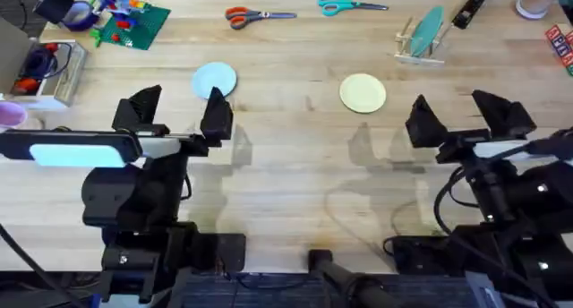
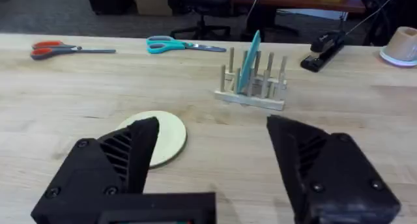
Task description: Pick up the plates from the table one by one and place each into a slot on the dish rack.
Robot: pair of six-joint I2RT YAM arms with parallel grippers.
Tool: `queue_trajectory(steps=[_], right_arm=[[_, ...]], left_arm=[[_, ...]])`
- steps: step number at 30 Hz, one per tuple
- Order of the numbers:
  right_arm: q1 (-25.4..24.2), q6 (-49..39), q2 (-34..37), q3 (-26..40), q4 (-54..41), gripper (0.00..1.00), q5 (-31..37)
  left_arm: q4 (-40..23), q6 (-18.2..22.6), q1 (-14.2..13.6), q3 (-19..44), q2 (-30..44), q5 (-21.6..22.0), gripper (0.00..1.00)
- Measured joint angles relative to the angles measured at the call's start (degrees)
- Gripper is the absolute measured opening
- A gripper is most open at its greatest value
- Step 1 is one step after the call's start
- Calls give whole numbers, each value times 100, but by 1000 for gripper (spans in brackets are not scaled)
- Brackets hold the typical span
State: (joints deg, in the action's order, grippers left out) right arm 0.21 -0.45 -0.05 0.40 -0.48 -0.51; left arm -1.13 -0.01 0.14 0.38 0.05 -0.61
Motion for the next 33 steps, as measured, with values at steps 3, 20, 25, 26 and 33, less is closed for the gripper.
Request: queue_trajectory(steps=[3, 20, 25, 26, 33], right_arm=[[0, 0, 0, 0, -1, 995, 0], [0, 0, 0, 65, 130, 995, -39], [0, 5, 2, 545, 28, 995, -39], [0, 7, 2, 712, -92, 995, -40], [0, 7, 56, 2119, -1602, 995, -59]], left_arm=[[10, 0, 0, 0, 0, 1, 993], [-477, 0, 0, 493, 0, 1, 995], [-1490, 0, 0, 1458, 0, 1, 995], [-1694, 0, 0, 1654, 0, 1, 995], [-2794, 2, 0, 2995, 17, 1, 995]])
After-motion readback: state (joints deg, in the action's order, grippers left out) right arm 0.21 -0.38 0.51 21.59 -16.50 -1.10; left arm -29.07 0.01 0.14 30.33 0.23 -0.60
